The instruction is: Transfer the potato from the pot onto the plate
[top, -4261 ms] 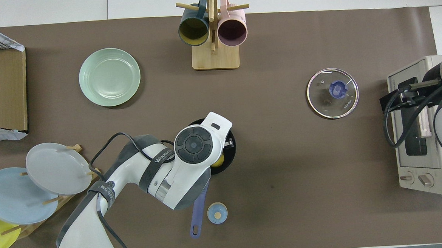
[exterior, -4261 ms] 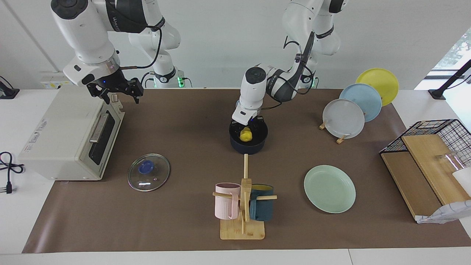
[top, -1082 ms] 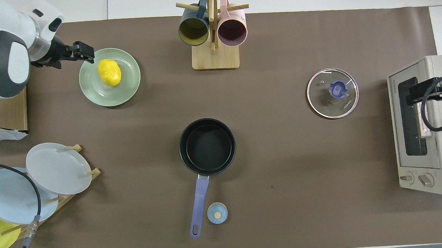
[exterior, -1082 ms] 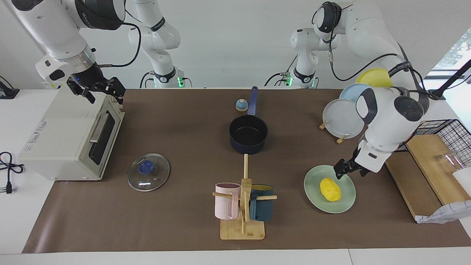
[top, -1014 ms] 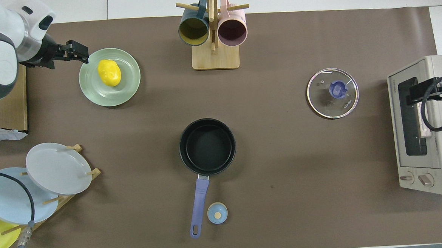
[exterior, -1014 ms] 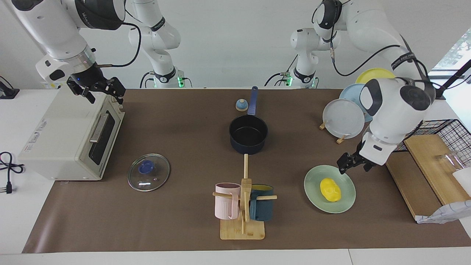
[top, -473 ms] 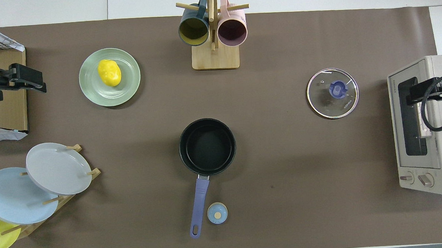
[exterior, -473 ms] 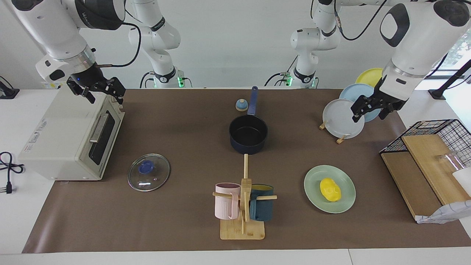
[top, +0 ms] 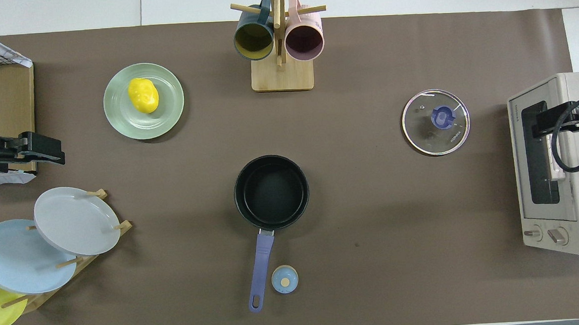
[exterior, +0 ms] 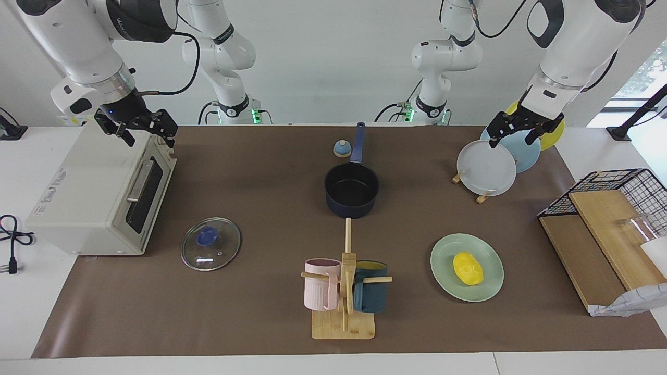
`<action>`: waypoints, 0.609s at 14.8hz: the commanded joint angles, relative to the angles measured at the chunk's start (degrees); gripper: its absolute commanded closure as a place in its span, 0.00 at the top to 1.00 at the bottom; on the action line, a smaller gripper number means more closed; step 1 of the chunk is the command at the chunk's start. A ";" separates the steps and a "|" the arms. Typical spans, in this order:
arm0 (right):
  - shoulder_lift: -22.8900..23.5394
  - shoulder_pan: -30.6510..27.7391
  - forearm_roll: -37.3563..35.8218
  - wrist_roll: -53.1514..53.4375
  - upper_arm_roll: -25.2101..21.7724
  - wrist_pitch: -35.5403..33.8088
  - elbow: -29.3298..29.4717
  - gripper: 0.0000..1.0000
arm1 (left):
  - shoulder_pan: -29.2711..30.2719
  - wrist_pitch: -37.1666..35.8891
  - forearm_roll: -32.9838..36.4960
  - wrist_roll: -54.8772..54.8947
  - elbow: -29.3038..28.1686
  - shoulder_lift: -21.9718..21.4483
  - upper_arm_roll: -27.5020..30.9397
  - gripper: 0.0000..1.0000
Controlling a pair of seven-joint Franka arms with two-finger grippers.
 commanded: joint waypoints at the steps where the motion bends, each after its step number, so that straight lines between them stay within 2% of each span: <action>1: -1.11 -0.31 1.07 0.50 0.08 -0.36 -1.06 1.00 | 0.11 -3.73 0.15 0.85 1.27 -0.42 -0.30 1.00; 5: -1.11 -0.31 1.07 0.50 0.08 -0.36 -1.06 1.00 | 0.28 -2.78 -1.88 1.02 4.61 1.60 -0.39 1.00; 9: -1.11 -0.31 1.07 0.58 0.08 -0.36 -1.06 1.00 | 0.19 -0.58 -1.88 0.85 4.18 1.60 -0.39 1.00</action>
